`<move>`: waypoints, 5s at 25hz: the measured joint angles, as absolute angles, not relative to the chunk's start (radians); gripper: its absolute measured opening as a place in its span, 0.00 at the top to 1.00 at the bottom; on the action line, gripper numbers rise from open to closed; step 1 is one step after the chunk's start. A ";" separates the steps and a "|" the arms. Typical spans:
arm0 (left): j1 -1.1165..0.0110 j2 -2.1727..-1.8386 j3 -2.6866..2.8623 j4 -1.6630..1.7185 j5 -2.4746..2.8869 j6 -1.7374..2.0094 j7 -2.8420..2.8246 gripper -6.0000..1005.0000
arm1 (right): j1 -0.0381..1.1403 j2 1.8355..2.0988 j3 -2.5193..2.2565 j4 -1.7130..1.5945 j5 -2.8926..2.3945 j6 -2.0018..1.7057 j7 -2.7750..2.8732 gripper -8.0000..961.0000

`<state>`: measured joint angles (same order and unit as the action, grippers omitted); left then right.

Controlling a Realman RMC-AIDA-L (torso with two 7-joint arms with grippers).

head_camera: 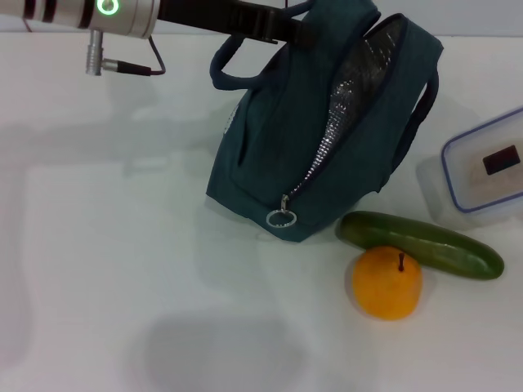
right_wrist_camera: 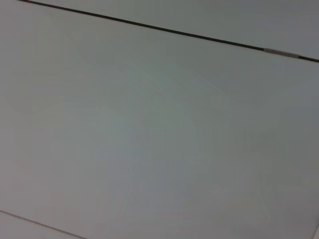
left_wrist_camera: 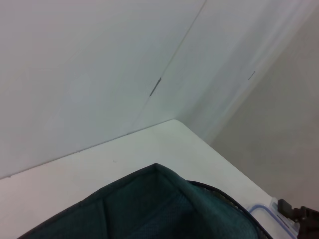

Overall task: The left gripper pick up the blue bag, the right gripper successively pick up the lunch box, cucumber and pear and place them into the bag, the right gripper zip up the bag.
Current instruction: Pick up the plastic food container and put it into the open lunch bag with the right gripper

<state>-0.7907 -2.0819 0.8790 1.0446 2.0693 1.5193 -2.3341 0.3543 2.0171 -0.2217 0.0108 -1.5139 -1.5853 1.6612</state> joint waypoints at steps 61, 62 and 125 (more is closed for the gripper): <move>-0.865 -2.081 0.994 1.137 2.160 1.443 -2.387 0.94 | 0.455 2.014 -0.219 -0.014 -1.293 -1.953 1.715 0.89; -0.865 -2.081 0.999 1.137 2.160 1.440 -2.387 0.94 | 0.459 2.014 -0.219 -0.014 -1.292 -1.953 1.715 0.89; -0.910 -2.083 1.085 1.122 2.099 1.409 -2.456 0.94 | 0.589 2.028 -0.453 0.008 -1.292 -1.669 1.588 0.77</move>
<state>-0.9099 -2.0825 1.0850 1.1224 2.0992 1.4086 -2.4556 0.5892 2.0279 -0.4528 0.0085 -1.2919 -1.6689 1.5878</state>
